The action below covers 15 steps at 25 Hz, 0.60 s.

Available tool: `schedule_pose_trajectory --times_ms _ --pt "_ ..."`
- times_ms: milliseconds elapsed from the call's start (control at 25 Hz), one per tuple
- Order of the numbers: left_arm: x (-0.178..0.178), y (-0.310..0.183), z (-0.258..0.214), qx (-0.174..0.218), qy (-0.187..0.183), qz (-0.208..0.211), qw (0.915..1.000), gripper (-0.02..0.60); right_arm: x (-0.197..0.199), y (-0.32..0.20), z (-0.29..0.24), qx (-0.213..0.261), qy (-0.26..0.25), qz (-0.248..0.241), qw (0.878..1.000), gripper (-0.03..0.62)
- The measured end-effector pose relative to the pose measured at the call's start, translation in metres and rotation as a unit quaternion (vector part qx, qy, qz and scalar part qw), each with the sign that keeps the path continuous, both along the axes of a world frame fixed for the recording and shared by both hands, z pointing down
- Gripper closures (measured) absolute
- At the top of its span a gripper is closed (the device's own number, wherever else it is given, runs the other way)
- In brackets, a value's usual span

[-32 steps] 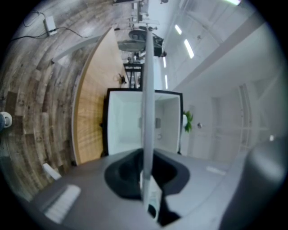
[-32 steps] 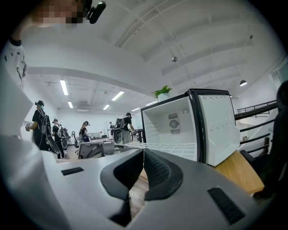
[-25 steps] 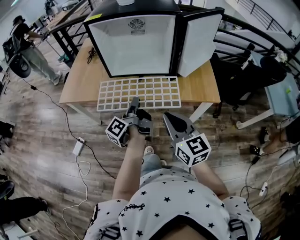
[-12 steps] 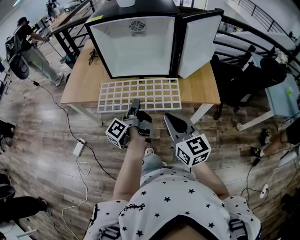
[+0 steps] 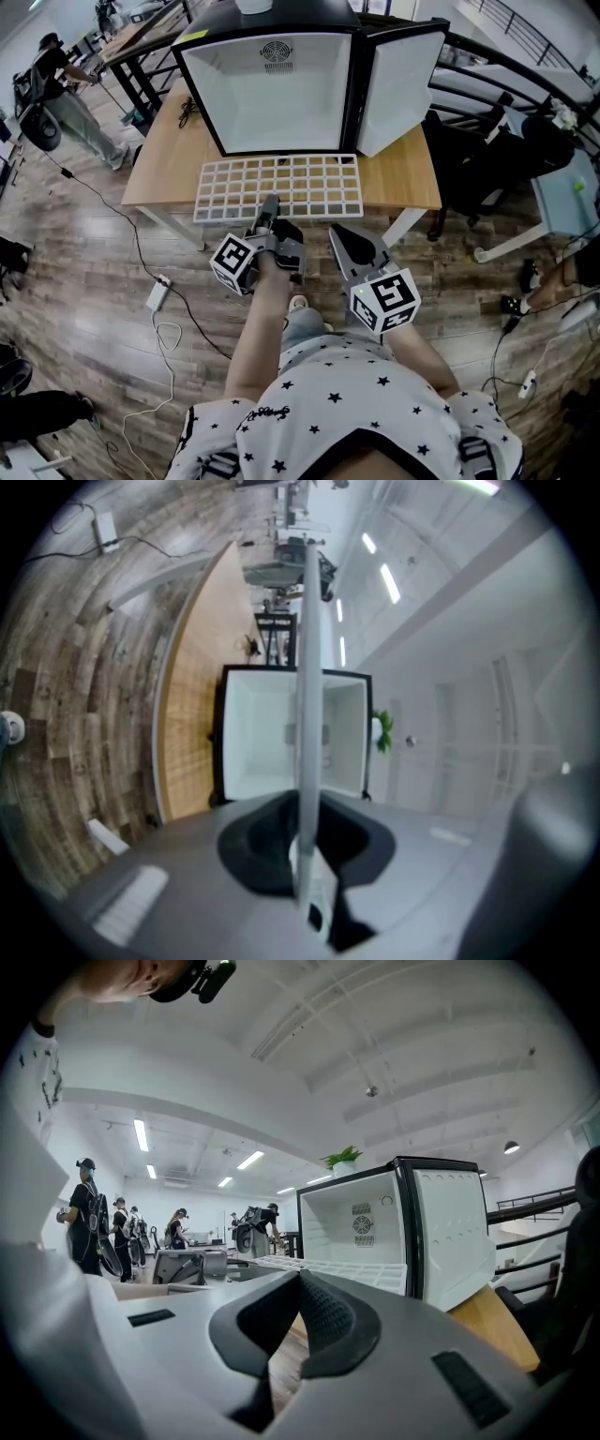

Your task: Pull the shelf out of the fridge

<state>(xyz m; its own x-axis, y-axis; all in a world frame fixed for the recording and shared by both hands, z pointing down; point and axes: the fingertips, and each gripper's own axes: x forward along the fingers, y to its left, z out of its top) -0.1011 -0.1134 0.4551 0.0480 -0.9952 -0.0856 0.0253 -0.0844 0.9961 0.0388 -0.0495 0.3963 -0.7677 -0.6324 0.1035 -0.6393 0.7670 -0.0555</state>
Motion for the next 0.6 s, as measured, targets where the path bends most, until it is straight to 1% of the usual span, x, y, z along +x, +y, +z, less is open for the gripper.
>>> schedule_pose_trajectory --times_ms 600 --pt "-0.0011 -0.0045 -0.0028 0.0 -0.002 -0.002 1.0 0.551 -0.0021 -0.0046 -0.003 0.003 0.005 -0.008 1.0 0.574"
